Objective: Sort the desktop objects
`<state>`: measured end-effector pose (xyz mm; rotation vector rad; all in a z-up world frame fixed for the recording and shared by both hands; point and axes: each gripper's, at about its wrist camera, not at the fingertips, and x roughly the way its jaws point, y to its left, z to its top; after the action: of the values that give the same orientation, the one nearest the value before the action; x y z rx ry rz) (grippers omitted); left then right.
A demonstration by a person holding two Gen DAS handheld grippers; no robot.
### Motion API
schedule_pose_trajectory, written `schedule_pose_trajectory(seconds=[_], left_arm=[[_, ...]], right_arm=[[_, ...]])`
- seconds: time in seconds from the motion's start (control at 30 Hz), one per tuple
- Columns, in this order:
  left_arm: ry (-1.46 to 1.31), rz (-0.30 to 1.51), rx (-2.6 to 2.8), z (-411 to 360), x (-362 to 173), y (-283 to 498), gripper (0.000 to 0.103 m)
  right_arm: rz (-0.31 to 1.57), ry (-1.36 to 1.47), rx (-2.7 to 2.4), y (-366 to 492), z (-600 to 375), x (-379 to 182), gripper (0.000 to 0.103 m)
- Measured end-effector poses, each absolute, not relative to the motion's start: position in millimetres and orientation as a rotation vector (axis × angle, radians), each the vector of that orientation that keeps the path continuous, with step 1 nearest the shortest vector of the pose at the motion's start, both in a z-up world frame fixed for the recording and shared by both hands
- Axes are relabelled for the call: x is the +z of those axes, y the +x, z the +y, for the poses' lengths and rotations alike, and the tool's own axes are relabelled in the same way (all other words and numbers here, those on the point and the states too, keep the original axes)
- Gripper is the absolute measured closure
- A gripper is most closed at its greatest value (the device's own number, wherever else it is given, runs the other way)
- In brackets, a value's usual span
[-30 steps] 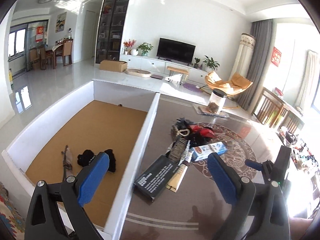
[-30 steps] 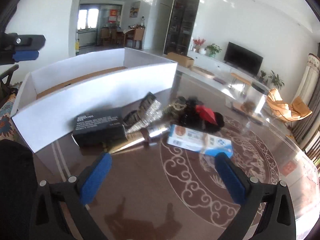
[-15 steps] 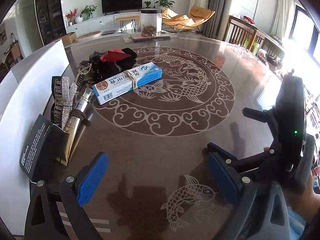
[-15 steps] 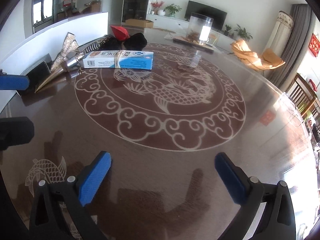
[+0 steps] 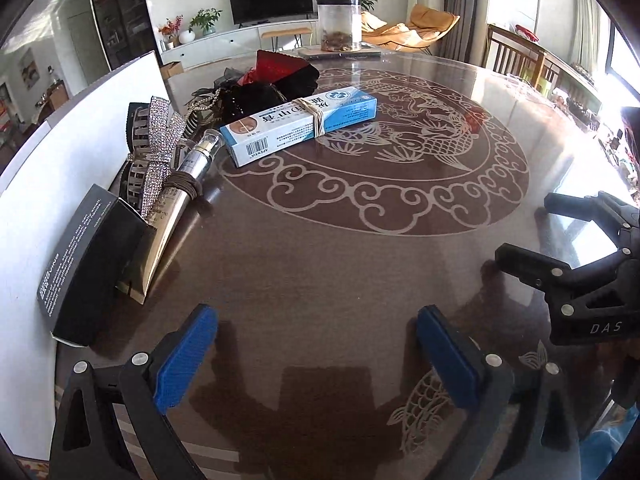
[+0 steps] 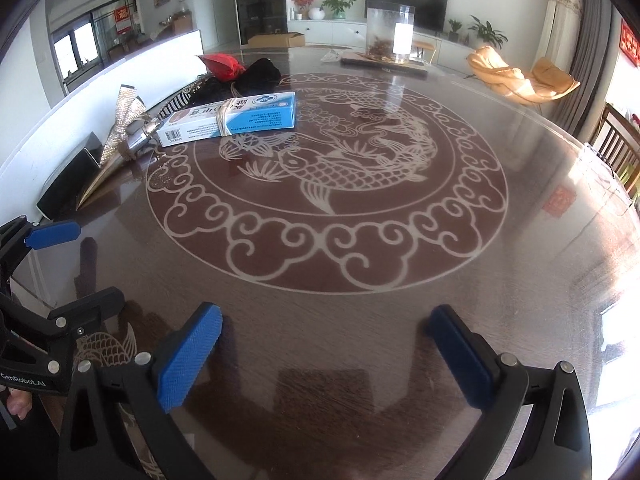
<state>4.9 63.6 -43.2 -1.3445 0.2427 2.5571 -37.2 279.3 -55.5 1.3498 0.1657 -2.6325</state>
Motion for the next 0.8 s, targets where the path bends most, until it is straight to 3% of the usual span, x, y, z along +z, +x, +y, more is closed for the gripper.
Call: schedule_pose_trajectory(seconds=[0.8], left_arm=[[-1.33,0.192,2.586,57.5,-42.6,9.1,0.0]], right_arm=[[0.165,1.349,-2.632,-37.1,279.1,-55.4,0.0]])
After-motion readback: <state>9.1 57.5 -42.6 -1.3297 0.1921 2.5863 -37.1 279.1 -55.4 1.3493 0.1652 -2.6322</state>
